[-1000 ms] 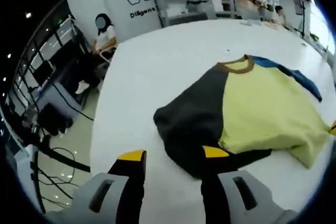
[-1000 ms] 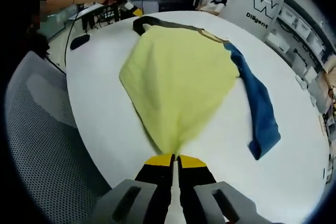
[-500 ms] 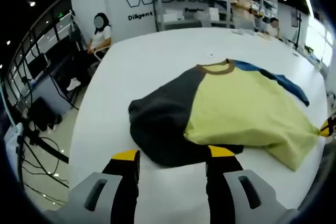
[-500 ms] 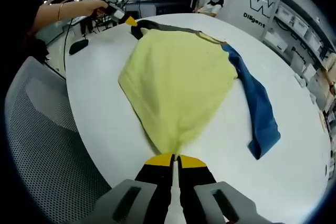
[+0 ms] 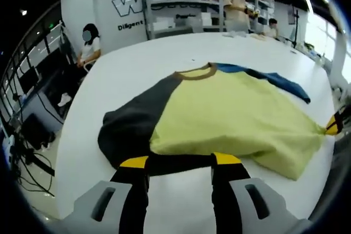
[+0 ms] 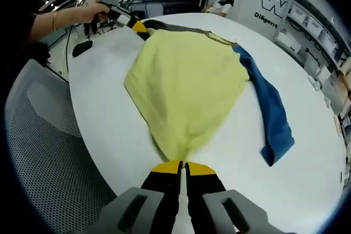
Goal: Fold the garment on the visible template until the final outline fits inside the template.
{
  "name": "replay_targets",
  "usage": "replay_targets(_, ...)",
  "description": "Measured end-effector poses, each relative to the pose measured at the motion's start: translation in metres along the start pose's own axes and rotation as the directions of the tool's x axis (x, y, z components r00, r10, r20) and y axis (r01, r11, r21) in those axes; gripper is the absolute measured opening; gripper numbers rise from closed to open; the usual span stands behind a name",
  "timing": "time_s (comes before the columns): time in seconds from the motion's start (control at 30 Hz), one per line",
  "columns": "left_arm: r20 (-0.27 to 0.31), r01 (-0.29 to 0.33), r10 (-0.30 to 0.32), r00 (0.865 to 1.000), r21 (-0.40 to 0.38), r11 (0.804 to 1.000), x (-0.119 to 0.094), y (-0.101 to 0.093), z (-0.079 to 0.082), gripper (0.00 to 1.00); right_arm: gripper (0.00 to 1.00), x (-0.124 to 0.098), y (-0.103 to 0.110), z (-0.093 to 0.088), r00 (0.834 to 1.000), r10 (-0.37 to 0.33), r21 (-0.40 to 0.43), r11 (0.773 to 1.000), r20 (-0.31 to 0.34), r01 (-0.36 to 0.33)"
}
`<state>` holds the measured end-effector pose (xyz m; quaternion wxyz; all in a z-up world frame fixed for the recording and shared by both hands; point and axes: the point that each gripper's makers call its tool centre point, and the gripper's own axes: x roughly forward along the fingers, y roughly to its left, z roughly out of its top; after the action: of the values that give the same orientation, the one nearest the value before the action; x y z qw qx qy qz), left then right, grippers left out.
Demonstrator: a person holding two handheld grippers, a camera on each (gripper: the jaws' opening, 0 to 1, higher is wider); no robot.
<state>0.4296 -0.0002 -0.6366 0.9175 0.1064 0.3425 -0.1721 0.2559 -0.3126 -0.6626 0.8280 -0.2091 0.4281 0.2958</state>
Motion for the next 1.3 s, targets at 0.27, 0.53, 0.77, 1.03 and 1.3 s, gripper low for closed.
replay_targets(0.27, -0.031, 0.014, -0.013, 0.999, 0.019, 1.000, 0.015, -0.017, -0.013, 0.39, 0.00, 0.000, 0.000, -0.001, 1.000, 0.002, 0.007, 1.000, -0.003, -0.002)
replay_targets(0.53, -0.041, 0.004, -0.004, 0.999, -0.001, 1.000, 0.028, -0.017, -0.020, 0.32, 0.00, 0.000, 0.002, 0.002, 1.000, 0.015, 0.015, 1.000, 0.013, -0.015)
replay_targets(0.77, -0.020, 0.000, -0.001, 1.000, -0.024, 1.000, 0.030, -0.016, -0.020, 0.26, 0.01, -0.004, 0.003, 0.010, 0.999, 0.010, -0.003, 1.000, 0.052, -0.010)
replay_targets(1.03, -0.005, -0.006, 0.006, 1.000, -0.023, 1.000, 0.030, -0.019, -0.019, 0.12, 0.26, -0.009, 0.005, 0.024, 0.990, 0.049, 0.078, 0.995, 0.131, -0.059)
replay_targets(1.3, 0.003, 0.001, -0.001, 1.000, -0.030, 1.000, 0.019, -0.013, -0.017, 0.04, 0.42, -0.017, 0.005, 0.034, 0.980, 0.073, 0.139, 0.985, 0.185, -0.100)
